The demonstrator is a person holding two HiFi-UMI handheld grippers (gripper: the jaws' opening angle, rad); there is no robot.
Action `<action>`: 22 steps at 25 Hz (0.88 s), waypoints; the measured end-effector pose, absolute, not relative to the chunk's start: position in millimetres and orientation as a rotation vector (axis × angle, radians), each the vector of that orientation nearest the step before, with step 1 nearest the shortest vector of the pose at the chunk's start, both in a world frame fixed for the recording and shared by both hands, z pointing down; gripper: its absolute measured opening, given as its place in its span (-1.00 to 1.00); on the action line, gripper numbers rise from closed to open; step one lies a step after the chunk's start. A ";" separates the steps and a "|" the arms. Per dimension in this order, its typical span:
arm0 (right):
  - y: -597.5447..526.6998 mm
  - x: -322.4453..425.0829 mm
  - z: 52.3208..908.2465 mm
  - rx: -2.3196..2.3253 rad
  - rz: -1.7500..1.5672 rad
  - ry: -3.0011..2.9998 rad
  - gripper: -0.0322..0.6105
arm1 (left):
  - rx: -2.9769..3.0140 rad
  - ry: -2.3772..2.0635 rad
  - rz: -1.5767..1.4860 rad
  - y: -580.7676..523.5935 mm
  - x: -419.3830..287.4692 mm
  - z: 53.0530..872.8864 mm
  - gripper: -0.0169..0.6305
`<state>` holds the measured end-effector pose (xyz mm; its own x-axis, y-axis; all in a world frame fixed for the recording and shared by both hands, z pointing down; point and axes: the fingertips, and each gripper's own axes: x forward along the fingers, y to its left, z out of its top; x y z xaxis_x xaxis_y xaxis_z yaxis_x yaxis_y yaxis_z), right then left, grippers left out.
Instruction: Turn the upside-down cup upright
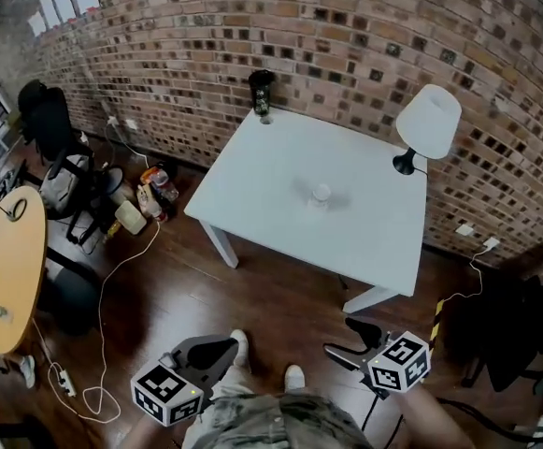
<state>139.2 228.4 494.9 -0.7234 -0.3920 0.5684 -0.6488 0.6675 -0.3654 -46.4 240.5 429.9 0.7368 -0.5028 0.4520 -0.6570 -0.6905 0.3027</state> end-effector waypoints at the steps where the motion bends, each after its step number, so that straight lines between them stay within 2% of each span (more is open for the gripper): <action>1: 244.9 136.2 493.6 0.796 0.767 -2.449 0.09 | 2.489 -0.883 0.503 257.9 -46.1 431.4 -0.93; 10: 387.8 110.3 459.8 0.882 0.788 -2.495 0.08 | 2.521 -0.774 0.483 377.0 -38.1 418.4 -0.93; 15: 462.7 83.1 446.3 1.026 0.805 -2.469 0.09 | 2.551 -0.661 0.491 434.6 -60.9 425.4 -0.93; 22: 519.7 73.7 424.9 1.078 0.725 -2.493 0.06 | 2.552 -0.622 0.472 495.1 -59.9 417.7 -0.93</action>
